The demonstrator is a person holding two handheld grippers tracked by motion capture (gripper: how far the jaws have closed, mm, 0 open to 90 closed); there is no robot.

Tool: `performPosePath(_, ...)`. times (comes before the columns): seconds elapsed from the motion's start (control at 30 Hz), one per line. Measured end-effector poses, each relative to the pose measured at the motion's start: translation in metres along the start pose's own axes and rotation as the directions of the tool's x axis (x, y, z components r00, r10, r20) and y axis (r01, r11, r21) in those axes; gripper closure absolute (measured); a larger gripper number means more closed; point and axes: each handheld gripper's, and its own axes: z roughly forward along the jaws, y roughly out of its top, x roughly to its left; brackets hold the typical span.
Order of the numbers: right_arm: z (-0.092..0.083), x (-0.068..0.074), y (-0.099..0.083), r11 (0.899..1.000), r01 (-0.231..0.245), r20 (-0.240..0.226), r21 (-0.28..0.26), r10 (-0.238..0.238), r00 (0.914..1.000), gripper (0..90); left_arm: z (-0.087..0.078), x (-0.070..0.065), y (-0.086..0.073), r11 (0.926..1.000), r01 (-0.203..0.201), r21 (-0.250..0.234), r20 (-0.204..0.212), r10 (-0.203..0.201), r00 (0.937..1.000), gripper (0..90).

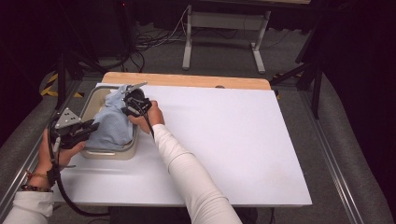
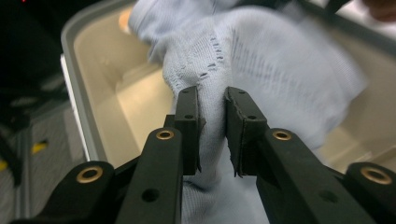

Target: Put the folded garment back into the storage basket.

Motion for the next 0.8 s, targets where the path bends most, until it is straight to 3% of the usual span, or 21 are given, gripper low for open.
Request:
performPosePath(0.07,0.002,0.001,0.001,1.000,0.005,0.014,0.007,-0.005,0.9999,80.3,0.007,0.000,-0.003,0.9984,0.006,0.057,-0.008,-0.005,1.0000,76.5)
performPosePath(0.13,0.005,0.003,0.002,0.999,0.025,0.034,0.023,-0.026,0.9991,80.3,0.008,0.002,-0.002,0.9972,0.027,0.070,0.009,-0.028,0.9996,76.8)
performPosePath(0.27,0.009,0.003,0.003,0.998,0.038,0.040,0.045,-0.040,0.9984,79.9,0.010,0.000,0.001,0.9944,0.012,0.105,-0.009,-0.011,0.9999,76.9)
performPosePath(0.37,0.012,0.003,0.005,0.997,0.057,0.060,0.054,-0.060,0.9964,79.2,0.013,0.000,0.002,0.9934,0.022,0.113,-0.029,-0.019,0.9994,73.7)
performPosePath(0.47,0.013,0.001,0.006,0.996,0.059,0.067,0.065,-0.063,0.9958,78.3,0.016,0.003,0.001,0.9931,0.067,0.096,-0.035,-0.064,0.9973,62.2)
performPosePath(0.53,0.014,0.001,0.006,0.997,0.048,0.066,0.064,-0.052,0.9964,76.2,0.015,0.003,0.000,0.9942,0.085,0.066,-0.037,-0.083,0.9958,61.7)
performPosePath(0.67,0.010,-0.001,0.005,0.998,0.023,0.090,0.051,-0.027,0.9956,63.0,0.010,0.005,-0.002,0.9938,0.111,0.008,-0.002,-0.111,0.9938,51.0)
performPosePath(0.8,0.002,-0.005,0.003,1.000,0.006,0.095,0.002,-0.006,0.9954,52.8,0.003,0.004,-0.001,0.9927,0.112,-0.045,-0.001,-0.112,0.9937,49.7)
